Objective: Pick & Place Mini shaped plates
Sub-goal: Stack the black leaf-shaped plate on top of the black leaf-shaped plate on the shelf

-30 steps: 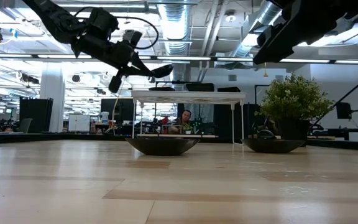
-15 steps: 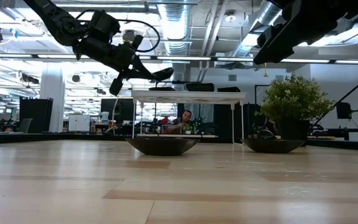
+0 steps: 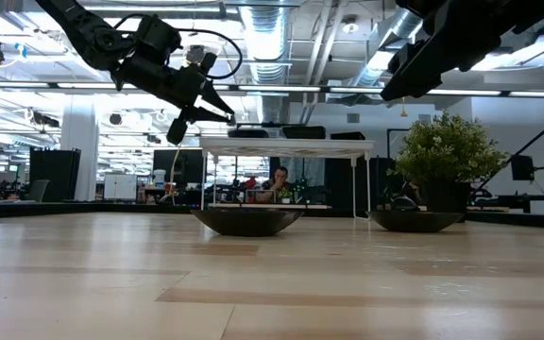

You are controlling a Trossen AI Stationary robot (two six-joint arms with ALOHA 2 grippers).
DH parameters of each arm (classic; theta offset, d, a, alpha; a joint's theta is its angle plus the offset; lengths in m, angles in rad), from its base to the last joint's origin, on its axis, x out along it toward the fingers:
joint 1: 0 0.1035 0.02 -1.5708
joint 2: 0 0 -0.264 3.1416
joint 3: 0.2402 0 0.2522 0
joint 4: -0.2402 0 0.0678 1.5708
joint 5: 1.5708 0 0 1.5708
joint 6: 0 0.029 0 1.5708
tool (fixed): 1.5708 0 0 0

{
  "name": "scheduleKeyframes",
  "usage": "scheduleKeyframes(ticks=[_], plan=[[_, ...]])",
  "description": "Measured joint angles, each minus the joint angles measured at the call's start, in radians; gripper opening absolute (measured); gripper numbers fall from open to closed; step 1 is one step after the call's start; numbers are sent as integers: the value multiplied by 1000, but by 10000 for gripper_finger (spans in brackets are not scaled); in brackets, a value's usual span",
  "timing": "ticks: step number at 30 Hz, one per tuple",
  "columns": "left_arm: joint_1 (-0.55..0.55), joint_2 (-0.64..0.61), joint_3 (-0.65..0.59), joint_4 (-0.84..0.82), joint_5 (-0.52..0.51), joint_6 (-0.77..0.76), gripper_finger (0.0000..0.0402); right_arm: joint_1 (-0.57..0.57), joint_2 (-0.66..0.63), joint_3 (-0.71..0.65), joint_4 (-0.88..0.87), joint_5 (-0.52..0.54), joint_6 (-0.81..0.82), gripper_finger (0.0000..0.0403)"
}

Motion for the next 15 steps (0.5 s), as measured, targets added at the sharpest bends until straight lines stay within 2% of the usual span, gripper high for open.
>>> scheduleKeyframes(ticks=[4, 8, 11, 15], plan=[[0, 0, 0, 9, -30, 0, 92, 0, 0, 0, 0, 0, 0, 195], [0, -1, 0, 52, -199, -20, 95, 11, 0, 0, 2, 0, 7, 196], [-3, -9, 0, 59, -277, -78, 95, 28, 16, 0, 27, -4, 21, 194], [-26, -53, -7, 59, -310, -235, 95, 60, 55, 2, 70, -8, 50, 192]])
